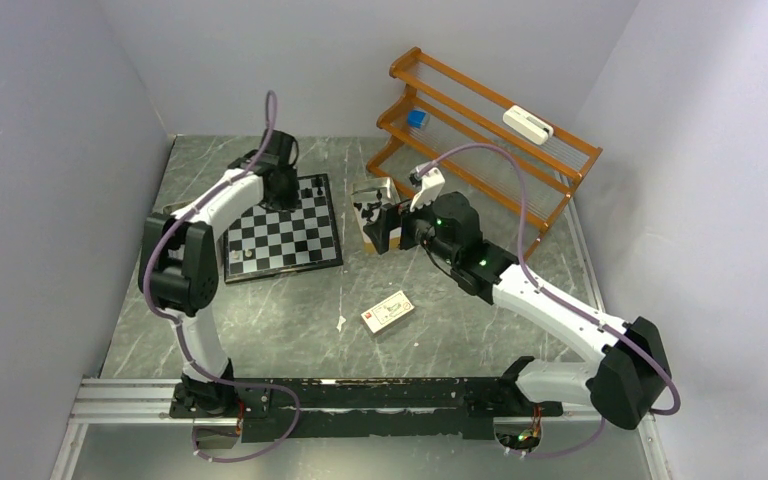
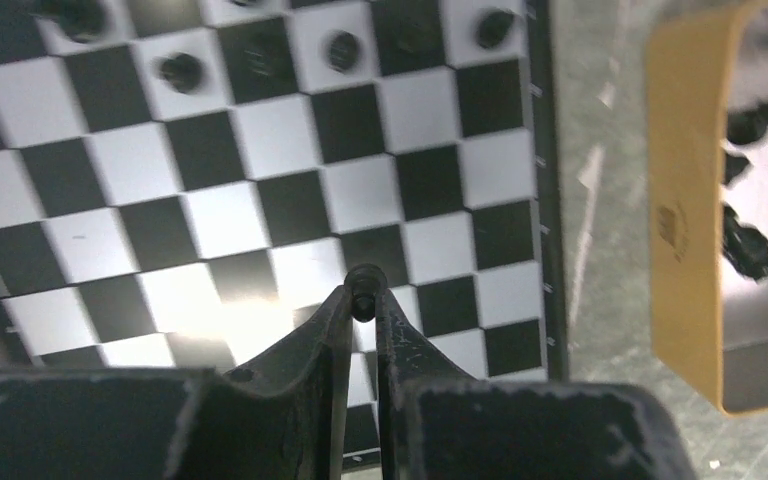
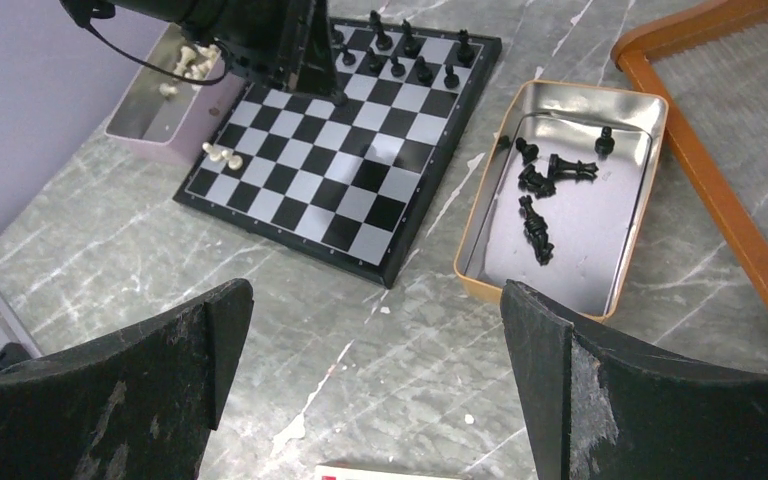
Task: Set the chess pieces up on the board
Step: Pick up the chess piece from the chessboard, then place the chess piece on the chessboard.
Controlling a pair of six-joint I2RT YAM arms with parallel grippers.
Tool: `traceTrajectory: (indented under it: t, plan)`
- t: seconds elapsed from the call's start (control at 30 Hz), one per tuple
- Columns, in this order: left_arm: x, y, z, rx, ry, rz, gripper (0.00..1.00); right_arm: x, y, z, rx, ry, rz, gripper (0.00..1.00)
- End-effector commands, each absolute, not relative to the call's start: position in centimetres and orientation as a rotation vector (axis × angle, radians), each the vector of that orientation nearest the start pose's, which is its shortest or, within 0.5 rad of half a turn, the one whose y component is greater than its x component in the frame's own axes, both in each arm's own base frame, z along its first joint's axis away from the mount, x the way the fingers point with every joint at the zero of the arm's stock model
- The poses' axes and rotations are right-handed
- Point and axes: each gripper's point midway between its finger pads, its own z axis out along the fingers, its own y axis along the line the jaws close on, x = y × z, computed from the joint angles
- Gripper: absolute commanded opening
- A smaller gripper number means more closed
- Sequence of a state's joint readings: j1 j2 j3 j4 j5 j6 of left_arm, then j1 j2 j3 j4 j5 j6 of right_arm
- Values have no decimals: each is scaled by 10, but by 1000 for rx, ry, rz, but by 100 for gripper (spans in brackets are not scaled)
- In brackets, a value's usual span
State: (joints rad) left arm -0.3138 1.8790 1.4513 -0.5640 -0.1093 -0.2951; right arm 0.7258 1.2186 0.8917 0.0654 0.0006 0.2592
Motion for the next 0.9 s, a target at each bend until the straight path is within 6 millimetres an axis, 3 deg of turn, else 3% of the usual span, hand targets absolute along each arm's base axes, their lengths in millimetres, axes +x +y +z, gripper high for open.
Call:
traceTrajectory:
  t: [0.0, 0.2, 0.37, 0.53, 0.87]
  plan:
    - [451, -88, 119, -144, 2483, -54, 17, 301, 277, 254, -336, 1787, 729, 100]
    - [474, -35, 125, -288, 2432, 28, 17, 303, 273, 253, -335, 1802, 692, 100]
    - [493, -9, 120, -352, 2412, 46, 18, 303, 272, 252, -348, 1805, 678, 100]
    - [499, -1, 105, -344, 2454, 63, 16, 304, 274, 250, -355, 1805, 683, 100]
    - [500, -4, 76, -319, 2524, 45, 16, 307, 275, 246, -365, 1817, 666, 100]
